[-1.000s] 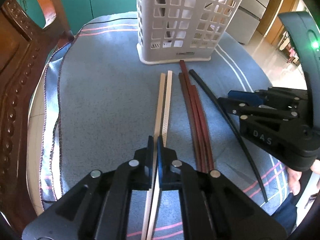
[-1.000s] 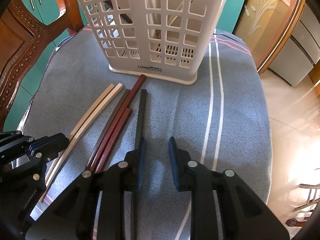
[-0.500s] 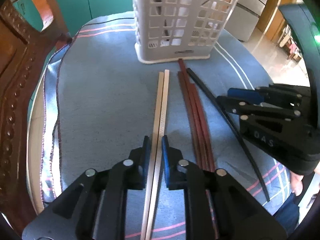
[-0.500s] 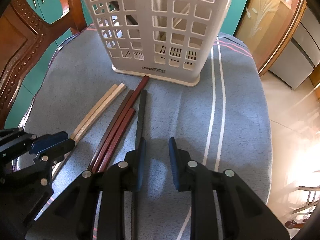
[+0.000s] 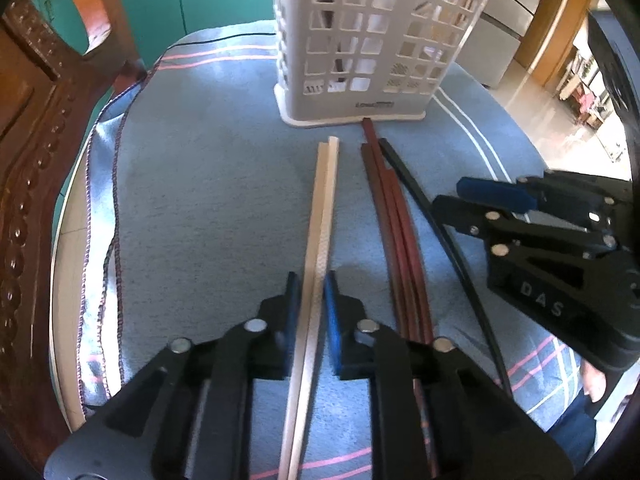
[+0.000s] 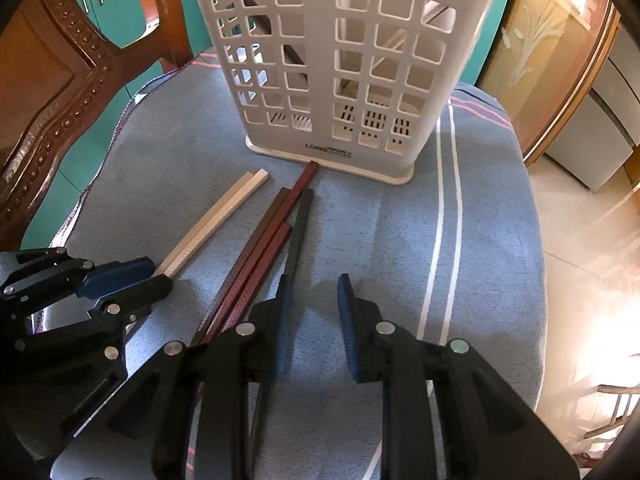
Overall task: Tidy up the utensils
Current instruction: 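Grasp the black chopstick with the right tool while the left tool holds its chopstick, then lift both held chopsticks and insert them into the white basket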
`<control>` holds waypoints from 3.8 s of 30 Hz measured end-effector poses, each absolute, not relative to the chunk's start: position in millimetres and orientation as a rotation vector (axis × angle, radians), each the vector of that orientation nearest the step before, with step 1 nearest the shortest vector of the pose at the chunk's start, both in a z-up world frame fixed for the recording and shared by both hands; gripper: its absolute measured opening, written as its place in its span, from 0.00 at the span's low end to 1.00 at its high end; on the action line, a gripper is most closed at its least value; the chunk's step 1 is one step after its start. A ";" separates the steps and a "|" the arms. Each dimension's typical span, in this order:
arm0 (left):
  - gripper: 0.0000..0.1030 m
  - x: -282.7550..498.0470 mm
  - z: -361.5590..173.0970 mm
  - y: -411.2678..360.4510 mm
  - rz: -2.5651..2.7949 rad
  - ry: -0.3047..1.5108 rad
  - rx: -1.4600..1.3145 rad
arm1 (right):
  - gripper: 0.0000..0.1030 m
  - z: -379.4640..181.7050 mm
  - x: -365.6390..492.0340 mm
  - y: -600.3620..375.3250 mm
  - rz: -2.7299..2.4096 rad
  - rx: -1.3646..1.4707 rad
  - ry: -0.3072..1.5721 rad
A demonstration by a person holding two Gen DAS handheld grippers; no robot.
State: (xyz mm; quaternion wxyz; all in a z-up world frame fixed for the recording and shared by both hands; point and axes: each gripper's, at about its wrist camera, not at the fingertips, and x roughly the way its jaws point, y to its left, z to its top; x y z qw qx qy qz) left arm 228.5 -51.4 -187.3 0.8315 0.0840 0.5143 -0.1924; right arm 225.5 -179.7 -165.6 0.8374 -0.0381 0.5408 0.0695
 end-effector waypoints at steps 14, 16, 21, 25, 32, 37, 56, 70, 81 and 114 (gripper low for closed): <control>0.12 206.1 -153.7 -53.6 -0.491 1.047 0.101 | 0.32 -164.9 228.2 -181.4 0.137 -0.082 1.146; 0.12 205.1 -151.0 -49.6 -0.482 1.040 0.096 | 0.32 -165.1 228.8 -181.6 0.135 -0.084 1.146; 0.12 205.1 -159.6 -43.5 -0.443 1.061 0.108 | 0.34 -166.3 229.7 -181.9 0.131 -0.087 1.145; 0.12 209.0 -176.5 -46.8 -0.416 1.103 0.139 | 0.34 -167.0 230.3 -181.5 0.129 -0.091 1.143; 0.19 217.9 -181.0 -52.6 -0.407 1.111 0.129 | 0.34 -167.4 229.3 -178.6 0.128 -0.106 1.137; 0.19 219.2 -183.7 -54.5 -0.400 1.110 0.144 | 0.34 -167.5 228.5 -175.4 0.138 -0.102 1.140; 0.32 250.4 -183.9 -58.5 -0.368 1.132 0.146 | 0.15 -174.9 233.8 -178.0 0.155 -0.069 1.200; 0.20 288.5 -184.9 -76.2 -0.363 1.116 0.217 | 0.12 -178.2 253.6 -184.2 0.114 -0.054 1.199; 0.07 257.9 -151.6 -47.2 -0.373 1.007 0.159 | 0.06 -141.4 230.4 -208.0 0.171 0.027 1.109; 0.07 211.0 141.5 -21.6 -0.448 0.301 -0.078 | 0.06 152.2 190.6 -282.7 0.158 0.279 0.382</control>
